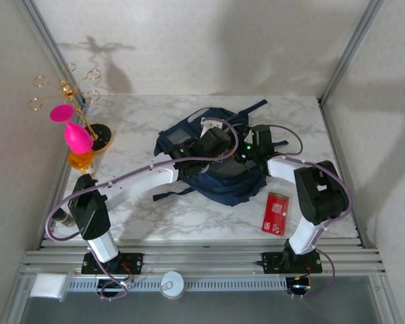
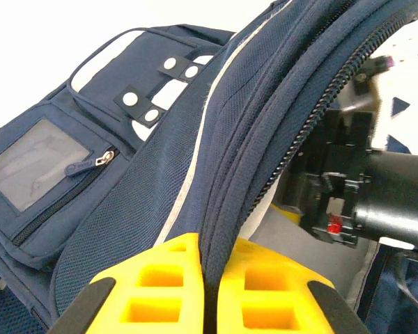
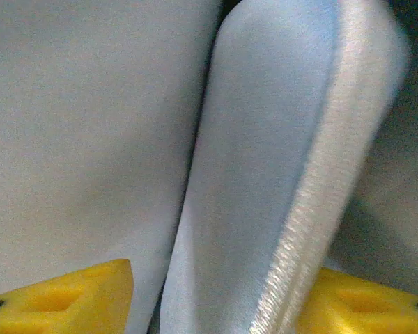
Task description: Pack the student bag
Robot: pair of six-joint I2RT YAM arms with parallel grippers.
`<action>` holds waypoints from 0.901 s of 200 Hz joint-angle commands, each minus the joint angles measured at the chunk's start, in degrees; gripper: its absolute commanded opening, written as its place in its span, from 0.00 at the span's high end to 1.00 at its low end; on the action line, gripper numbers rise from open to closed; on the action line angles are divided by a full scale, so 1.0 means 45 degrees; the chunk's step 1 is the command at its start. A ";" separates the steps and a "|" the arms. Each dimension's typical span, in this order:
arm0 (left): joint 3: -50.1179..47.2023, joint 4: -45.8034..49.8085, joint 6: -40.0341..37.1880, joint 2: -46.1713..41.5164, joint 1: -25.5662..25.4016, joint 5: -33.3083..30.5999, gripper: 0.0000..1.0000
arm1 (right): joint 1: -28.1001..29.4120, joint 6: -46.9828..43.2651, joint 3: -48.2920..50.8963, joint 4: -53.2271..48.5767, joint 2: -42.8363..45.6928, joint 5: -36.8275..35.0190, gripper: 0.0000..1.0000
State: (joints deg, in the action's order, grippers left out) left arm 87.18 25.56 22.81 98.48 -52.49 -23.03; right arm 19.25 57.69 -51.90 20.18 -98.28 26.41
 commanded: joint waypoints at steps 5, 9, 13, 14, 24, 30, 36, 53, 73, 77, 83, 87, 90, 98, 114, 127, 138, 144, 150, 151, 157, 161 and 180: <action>0.0013 -0.0786 0.0372 -0.0890 0.0121 -0.0649 1.00 | -0.0546 -0.0846 0.0449 -0.1576 0.1477 -0.1627 0.37; 0.0019 -0.0787 0.0366 -0.0879 0.0121 -0.0645 1.00 | -0.0615 -0.0866 0.0477 -0.1685 0.1547 -0.1709 0.37; 0.0004 -0.0782 0.0340 -0.0869 0.0124 -0.0655 1.00 | -0.0666 -0.0899 0.0469 -0.1782 0.1565 -0.1794 0.38; 0.0013 -0.0761 0.0341 -0.0849 0.0123 -0.0659 1.00 | -0.0675 -0.0912 0.0464 -0.1806 0.1576 -0.1801 0.38; 0.0058 -0.0674 0.0341 -0.0825 0.0141 -0.0681 1.00 | -0.0720 -0.1044 0.0289 -0.2024 0.1425 -0.1866 0.41; 0.0043 -0.0651 0.0339 -0.0838 0.0141 -0.0687 1.00 | -0.0710 -0.1131 0.0086 -0.2159 0.1220 -0.1847 0.43; 0.0006 -0.0671 0.0332 -0.0882 0.0141 -0.0684 1.00 | -0.0722 -0.1212 -0.0147 -0.2313 0.0968 -0.1848 0.46; -0.0188 -0.0813 0.0329 -0.0948 0.0160 -0.0655 1.00 | -0.0688 -0.1297 -0.0691 -0.2389 0.0300 -0.2065 0.58; -0.0207 -0.0876 0.0370 -0.0897 0.0180 -0.0485 1.00 | -0.0366 -0.1301 -0.1241 -0.2103 -0.0538 -0.2044 0.68; -0.0229 -0.0921 0.0346 -0.0882 0.0180 -0.0472 1.00 | -0.0262 -0.1311 -0.1368 -0.2093 -0.0691 -0.1999 0.71; -0.0232 -0.0919 0.0345 -0.0852 0.0180 -0.0469 1.00 | -0.0053 -0.1316 -0.1524 -0.2032 -0.0907 -0.1919 0.74; -0.0232 -0.0930 0.0368 -0.0804 0.0190 -0.0487 1.00 | 0.0082 -0.1316 -0.1597 -0.1975 -0.1034 -0.1856 0.76; -0.0237 -0.0922 0.0396 -0.0799 0.0198 -0.0498 1.00 | 0.0187 -0.1316 -0.1654 -0.1923 -0.1134 -0.1830 0.77; -0.0232 -0.0936 0.0490 -0.0755 0.0217 -0.0494 1.00 | 0.0460 -0.1263 -0.1764 -0.1815 -0.1342 -0.1765 0.81; -0.0297 -0.1079 0.0679 -0.0679 0.0257 -0.0367 1.00 | 0.0699 -0.1072 -0.1660 -0.1262 -0.1542 -0.1225 0.85; -0.0356 -0.1203 0.0749 -0.0607 0.0258 -0.0151 1.00 | 0.0656 -0.1018 -0.1219 -0.0936 -0.1096 -0.1074 0.86; -0.0465 -0.1274 0.0687 -0.0474 0.0258 -0.0040 1.00 | 0.0513 -0.1373 -0.1003 -0.1329 -0.0457 -0.1288 0.84; -0.0486 -0.1188 0.0724 -0.0385 0.0272 -0.0054 1.00 | 0.0386 -0.1634 -0.0913 -0.1684 -0.0064 -0.1347 0.81; -0.0486 -0.1083 0.0778 -0.0299 0.0278 -0.0069 1.00 | 0.0192 -0.1852 -0.0783 -0.2144 0.0357 -0.1421 0.77; -0.0496 -0.1077 0.0794 -0.0291 0.0278 -0.0064 1.00 | 0.0155 -0.1897 -0.0768 -0.2211 0.0425 -0.1429 0.76; -0.0562 -0.1078 0.0869 -0.0217 0.0279 0.0003 1.00 | -0.0091 -0.2082 -0.0564 -0.2574 0.0883 -0.1442 0.74; -0.0614 -0.1107 0.0916 -0.0190 0.0278 0.0106 1.00 | -0.0300 -0.2175 -0.0374 -0.2721 0.1210 -0.1430 0.72; -0.1004 -0.1582 0.1172 -0.0007 0.0278 0.1045 0.97 | -0.1403 -0.2460 0.0771 -0.3386 0.2864 -0.1366 0.67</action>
State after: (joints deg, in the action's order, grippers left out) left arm 84.40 22.11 24.86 97.89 -52.01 -21.30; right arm 18.57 50.19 -53.12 10.07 -94.43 19.94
